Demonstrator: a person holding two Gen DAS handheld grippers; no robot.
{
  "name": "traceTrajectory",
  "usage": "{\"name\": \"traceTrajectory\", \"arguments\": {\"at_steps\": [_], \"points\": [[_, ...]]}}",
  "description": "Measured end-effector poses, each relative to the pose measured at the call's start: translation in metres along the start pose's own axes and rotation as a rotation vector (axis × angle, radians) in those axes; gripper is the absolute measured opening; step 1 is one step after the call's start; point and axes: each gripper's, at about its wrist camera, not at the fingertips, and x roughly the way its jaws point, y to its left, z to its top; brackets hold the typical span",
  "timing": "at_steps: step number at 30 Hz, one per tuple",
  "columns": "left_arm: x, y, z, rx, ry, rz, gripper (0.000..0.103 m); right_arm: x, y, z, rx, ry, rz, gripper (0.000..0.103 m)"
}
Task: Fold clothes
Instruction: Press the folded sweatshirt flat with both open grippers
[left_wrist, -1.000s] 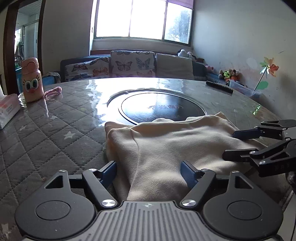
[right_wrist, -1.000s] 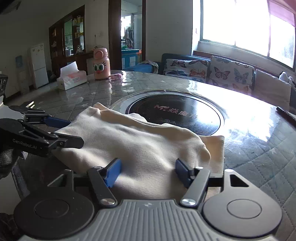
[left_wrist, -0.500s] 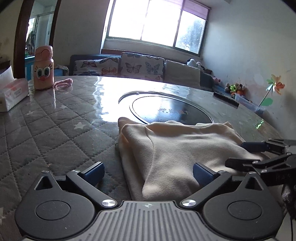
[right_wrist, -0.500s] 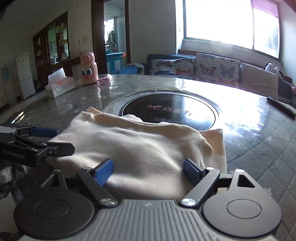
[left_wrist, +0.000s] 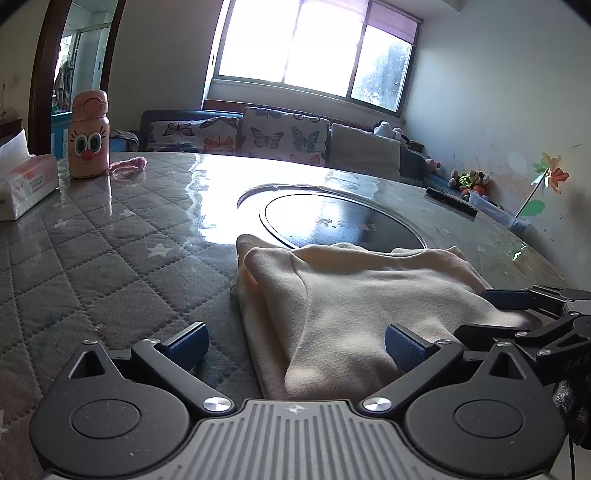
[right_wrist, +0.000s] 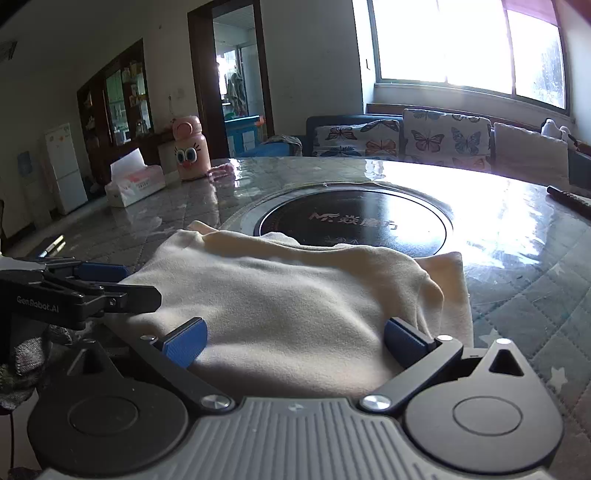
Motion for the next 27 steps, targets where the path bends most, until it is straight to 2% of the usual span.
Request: {"name": "traceTrajectory", "arguments": {"at_steps": [6, 11, 17, 21, 25, 27], "points": [[0.0, 0.001, 0.0, -0.003, -0.001, 0.0, 0.103, -0.001, -0.003, -0.001, 0.022, -0.011, 0.023, 0.103], [0.001, -0.001, 0.001, 0.011, 0.009, 0.01, 0.103, 0.004, 0.005, -0.001, -0.028, 0.012, -0.012, 0.103], [0.001, -0.004, 0.006, 0.007, 0.036, 0.017, 0.103, -0.001, -0.001, 0.0, -0.007, -0.001, 0.022, 0.103], [-0.005, -0.005, 0.013, -0.005, 0.042, 0.007, 0.103, -0.001, 0.008, 0.007, -0.048, 0.012, 0.013, 0.103], [-0.005, -0.009, 0.016, 0.039, 0.035, 0.018, 0.103, 0.009, 0.022, 0.011, -0.107, 0.04, 0.006, 0.103], [0.0, -0.008, 0.011, 0.051, 0.057, 0.034, 0.103, 0.014, 0.03, 0.012, -0.136, 0.054, 0.002, 0.103]]}}
